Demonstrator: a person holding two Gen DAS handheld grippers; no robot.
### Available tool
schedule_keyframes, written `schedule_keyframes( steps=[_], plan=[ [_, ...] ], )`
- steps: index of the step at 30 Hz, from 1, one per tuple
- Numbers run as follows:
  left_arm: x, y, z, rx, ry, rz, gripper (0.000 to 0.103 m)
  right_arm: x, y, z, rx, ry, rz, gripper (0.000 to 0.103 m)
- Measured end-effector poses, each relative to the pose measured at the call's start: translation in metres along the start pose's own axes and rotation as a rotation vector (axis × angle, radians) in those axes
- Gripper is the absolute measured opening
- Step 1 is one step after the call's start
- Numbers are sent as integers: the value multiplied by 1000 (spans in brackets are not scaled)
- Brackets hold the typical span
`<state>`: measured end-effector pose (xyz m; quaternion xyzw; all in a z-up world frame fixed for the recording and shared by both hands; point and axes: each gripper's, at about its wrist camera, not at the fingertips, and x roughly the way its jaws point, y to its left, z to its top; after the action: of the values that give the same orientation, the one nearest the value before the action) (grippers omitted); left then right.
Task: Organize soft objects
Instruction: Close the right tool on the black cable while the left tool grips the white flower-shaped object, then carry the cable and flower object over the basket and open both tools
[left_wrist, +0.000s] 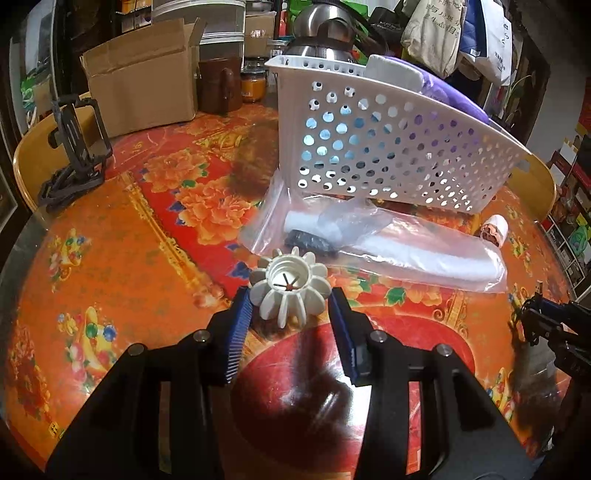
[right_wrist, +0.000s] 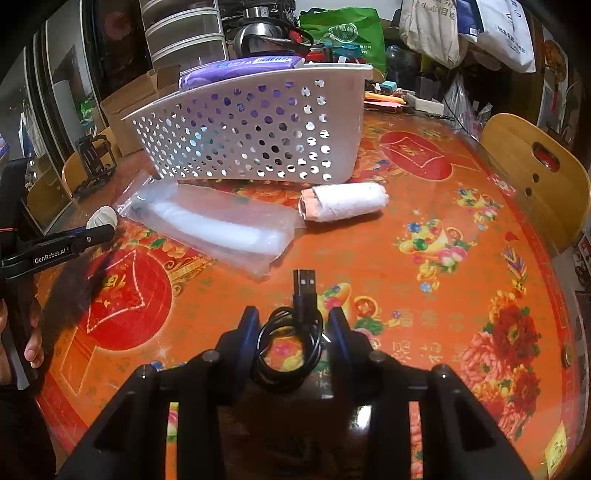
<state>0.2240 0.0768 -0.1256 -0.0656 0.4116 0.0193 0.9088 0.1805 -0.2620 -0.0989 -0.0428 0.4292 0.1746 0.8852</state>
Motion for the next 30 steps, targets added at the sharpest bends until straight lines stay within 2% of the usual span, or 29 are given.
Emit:
schedule_keyframes(
  steps=[9, 18, 24, 30],
  plan=[
    [-12, -3, 1, 3, -16, 3, 40, -17, 4, 9, -23, -45, 7, 38],
    [-49, -11, 17, 24, -66, 2, 40, -48, 2, 39, -49, -122, 13, 38],
    [-72, -18, 39, 46, -100, -12, 40, -62, 5, 67, -64, -158, 25, 38],
    [-90, -24, 85, 70, -159, -53, 40, -64, 4, 108, -69, -183, 23, 38]
  ],
)
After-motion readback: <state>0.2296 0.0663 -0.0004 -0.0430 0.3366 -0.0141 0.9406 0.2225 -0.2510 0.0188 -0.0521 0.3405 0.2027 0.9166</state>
